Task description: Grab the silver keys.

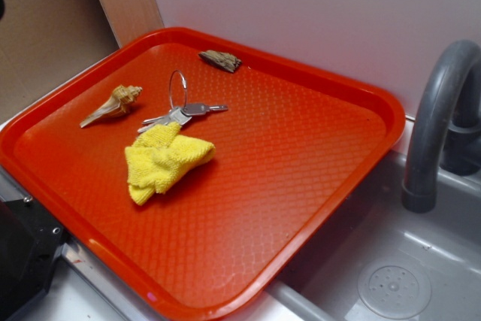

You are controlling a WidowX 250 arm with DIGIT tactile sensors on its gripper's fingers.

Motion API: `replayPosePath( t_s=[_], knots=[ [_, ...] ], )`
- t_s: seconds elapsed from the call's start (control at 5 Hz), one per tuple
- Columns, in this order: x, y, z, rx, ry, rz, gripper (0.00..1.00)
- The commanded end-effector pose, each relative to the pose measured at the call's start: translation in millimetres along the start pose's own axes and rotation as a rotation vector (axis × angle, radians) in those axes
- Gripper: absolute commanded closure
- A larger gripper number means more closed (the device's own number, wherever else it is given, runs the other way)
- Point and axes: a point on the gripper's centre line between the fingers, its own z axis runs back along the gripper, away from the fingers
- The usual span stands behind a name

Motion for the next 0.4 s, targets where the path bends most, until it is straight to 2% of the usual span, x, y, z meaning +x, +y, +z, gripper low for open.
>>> replayPosePath(
  t_s=[0.0, 0.2],
  knots=[
    [0.0, 0.0, 0.0, 0.000, 0.000, 0.000, 0.00],
    [46.0, 9.1, -23.4, 0.040, -0.011, 0.095, 0.00]
  ],
)
